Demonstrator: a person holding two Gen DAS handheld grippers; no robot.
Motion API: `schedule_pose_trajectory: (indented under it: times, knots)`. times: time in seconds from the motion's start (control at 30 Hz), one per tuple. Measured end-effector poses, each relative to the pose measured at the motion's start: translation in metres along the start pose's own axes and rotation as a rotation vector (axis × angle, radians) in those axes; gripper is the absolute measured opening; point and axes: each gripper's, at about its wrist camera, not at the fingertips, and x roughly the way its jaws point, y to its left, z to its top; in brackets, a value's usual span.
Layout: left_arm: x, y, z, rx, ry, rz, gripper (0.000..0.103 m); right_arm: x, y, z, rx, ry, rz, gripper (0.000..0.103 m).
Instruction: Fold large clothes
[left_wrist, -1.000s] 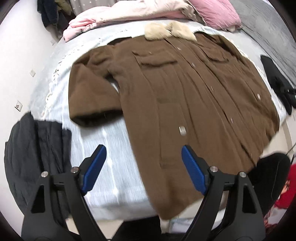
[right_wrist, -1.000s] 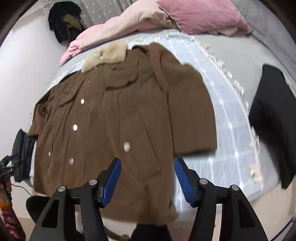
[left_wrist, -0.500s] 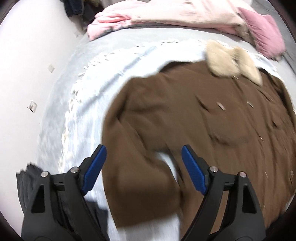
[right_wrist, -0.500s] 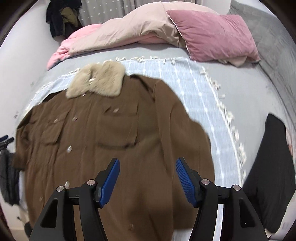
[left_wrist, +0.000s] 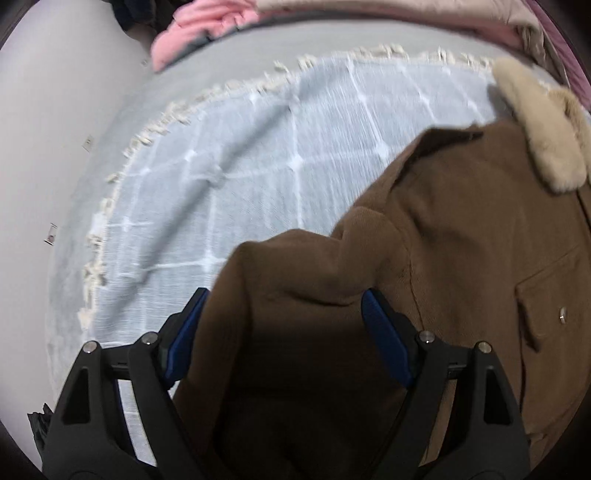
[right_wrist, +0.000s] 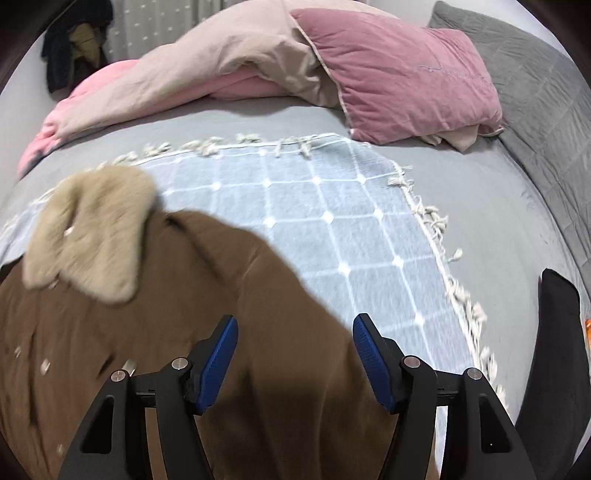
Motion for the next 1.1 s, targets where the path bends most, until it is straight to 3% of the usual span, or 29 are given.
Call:
schedule_pose_trajectory:
  times: [0.1,0.13,0.2,0.23,0.27,0.3,0.33,0.5,0.67,0.73,0.8,0.87,0.93,0.97,1.03,1.1]
  knots:
    - [-0.001,-0.005,-0.005,-0.019,0.0,-0.06,0.055,0.02,-0.004,0.006,0.053,0.0,0.045,0.066]
    - [-0.003,-0.007,-0.006,-0.026,0.001,-0.068,0.042,0.026,-0.003,0.006,0.067,0.006,0.063,0.066]
    - [-0.007,-0.011,-0.008,-0.032,0.001,-0.053,0.021,0.041,-0.001,0.001,0.076,0.03,0.062,0.066]
    - [-0.01,-0.013,-0.01,-0.038,-0.002,-0.031,0.016,0.045,0.001,-0.002,0.073,0.038,0.047,0.065]
    - [-0.015,-0.013,-0.01,-0.075,-0.015,-0.012,0.014,0.049,0.002,-0.006,0.072,0.037,0.035,0.055]
    - [-0.023,-0.009,-0.011,-0.151,-0.043,-0.004,0.012,0.049,0.001,-0.009,0.081,0.015,0.037,0.017]
    - [-0.026,-0.003,-0.007,-0.207,-0.071,-0.005,0.012,0.047,0.001,-0.011,0.097,0.0,0.046,0.009]
    - [-0.062,-0.004,0.004,-0.293,-0.228,0.103,0.011,0.006,-0.003,-0.001,0.12,-0.197,-0.074,0.006]
    - [-0.079,-0.002,0.016,-0.378,-0.352,0.174,0.011,-0.023,-0.008,0.036,0.167,-0.311,-0.07,0.006]
    - [-0.062,-0.003,0.027,-0.375,-0.335,0.234,0.011,-0.014,-0.003,0.048,0.147,-0.313,-0.096,0.006]
    - [-0.019,-0.003,0.029,-0.349,-0.196,0.249,0.013,0.013,0.0,0.054,0.139,-0.246,-0.113,0.007]
    - [0.008,-0.003,0.024,-0.357,-0.133,0.216,0.021,0.051,-0.001,0.05,0.153,-0.123,-0.079,0.009]
    - [0.007,-0.005,0.014,-0.326,-0.186,0.212,0.031,0.079,-0.009,0.037,0.188,-0.039,-0.012,0.012]
    - [0.002,-0.006,0.012,-0.302,-0.199,0.209,0.036,0.085,-0.012,0.031,0.191,-0.023,0.006,0.016]
    - [-0.008,-0.007,0.01,-0.249,-0.203,0.181,0.063,0.079,-0.016,0.022,0.165,-0.038,0.034,0.025]
    - [-0.032,-0.009,0.006,-0.204,-0.217,0.097,0.072,0.059,-0.023,0.016,0.135,-0.051,0.048,0.047]
